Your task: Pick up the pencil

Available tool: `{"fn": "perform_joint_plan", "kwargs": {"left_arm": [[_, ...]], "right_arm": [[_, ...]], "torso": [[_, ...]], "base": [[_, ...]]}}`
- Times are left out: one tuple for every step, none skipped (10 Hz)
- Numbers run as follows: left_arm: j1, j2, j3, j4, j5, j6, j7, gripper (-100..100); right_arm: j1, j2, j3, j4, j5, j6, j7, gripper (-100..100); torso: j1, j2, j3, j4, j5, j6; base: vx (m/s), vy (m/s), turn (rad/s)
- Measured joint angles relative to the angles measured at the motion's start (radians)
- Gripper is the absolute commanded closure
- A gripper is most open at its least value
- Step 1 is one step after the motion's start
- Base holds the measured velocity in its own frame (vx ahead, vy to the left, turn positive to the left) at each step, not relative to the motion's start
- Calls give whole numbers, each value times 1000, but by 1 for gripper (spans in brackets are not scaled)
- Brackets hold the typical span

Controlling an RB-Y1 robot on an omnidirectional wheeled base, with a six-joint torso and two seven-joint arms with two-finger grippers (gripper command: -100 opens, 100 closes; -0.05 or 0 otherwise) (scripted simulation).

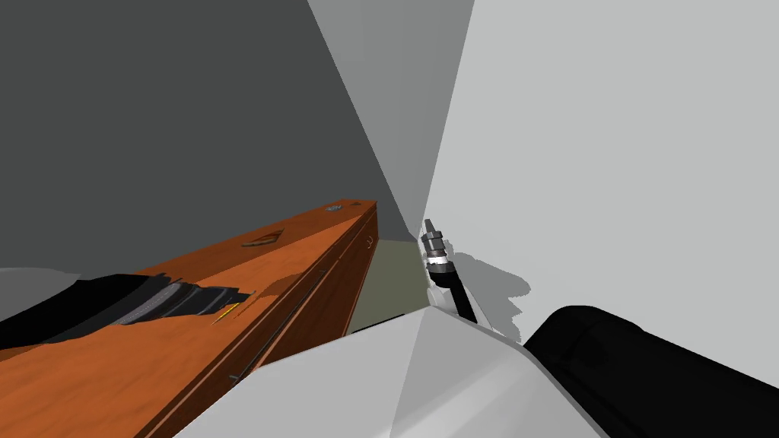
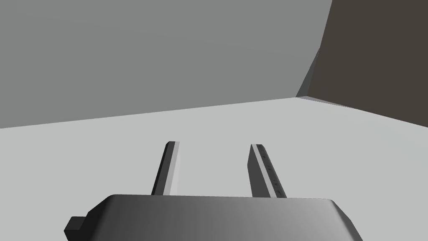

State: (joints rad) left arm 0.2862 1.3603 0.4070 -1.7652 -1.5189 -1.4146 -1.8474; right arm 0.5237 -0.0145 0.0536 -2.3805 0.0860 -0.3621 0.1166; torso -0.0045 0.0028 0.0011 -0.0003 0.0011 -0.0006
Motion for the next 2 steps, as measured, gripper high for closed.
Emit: {"fn": "perform_joint_plan", "kwargs": {"left_arm": [[6, 25, 3, 26, 22, 11, -13, 100], [6, 27, 3, 29, 24, 14, -16, 0]], "right_arm": [[0, 0, 0, 0, 0, 0, 0, 0], [0, 0, 0, 0, 0, 0, 0, 0]], "torso": [[0, 0, 0, 0, 0, 0], [1, -1, -1, 0, 0, 0]], "base": [[-26, -19, -12], [0, 0, 0]]}}
